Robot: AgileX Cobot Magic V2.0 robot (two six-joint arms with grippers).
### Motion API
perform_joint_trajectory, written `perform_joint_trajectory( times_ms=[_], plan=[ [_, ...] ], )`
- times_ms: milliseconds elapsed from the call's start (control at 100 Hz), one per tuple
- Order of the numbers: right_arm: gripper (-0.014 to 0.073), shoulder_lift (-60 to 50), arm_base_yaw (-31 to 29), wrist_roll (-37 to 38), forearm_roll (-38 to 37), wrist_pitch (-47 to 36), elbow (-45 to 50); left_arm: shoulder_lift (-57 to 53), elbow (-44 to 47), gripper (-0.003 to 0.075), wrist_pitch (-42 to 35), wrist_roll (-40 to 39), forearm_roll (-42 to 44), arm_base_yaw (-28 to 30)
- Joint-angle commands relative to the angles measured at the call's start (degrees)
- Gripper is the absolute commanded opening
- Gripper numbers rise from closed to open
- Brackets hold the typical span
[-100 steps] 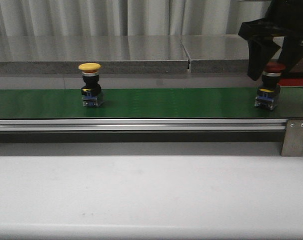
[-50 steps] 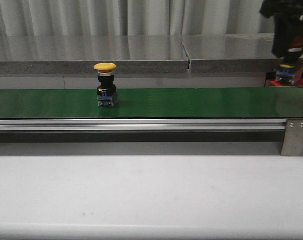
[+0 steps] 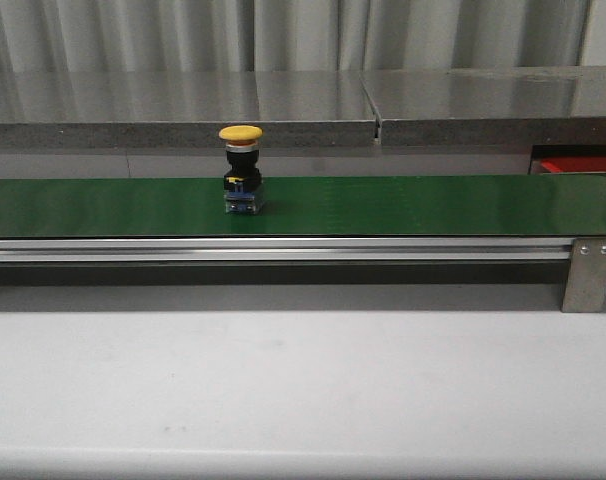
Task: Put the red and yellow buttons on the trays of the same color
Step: 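Carry the red button into the red tray and open the right gripper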
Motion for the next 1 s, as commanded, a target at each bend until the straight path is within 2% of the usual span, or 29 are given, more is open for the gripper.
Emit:
perform_joint_trajectory(
  times_ms=[0, 410, 990],
  plan=[
    [0.0068, -1.2, -1.5, 0.5, 1.0, -4.2, -1.8, 0.2, -1.5, -0.002, -4.4, -0.5, -0.8, -0.4],
    [0.0068, 4.1, -5.6, 0.9, 3.8, -10.2, -2.4, 0.2, -1.5, -0.002, -4.4, -0.5, -0.8, -0.4],
    [0.0068, 12.4, -5.7, 0.9, 5.6, -14.5, -8.0, 0.2, -1.5, -0.002, -4.5, -0.5, -0.8, -0.4]
  ],
)
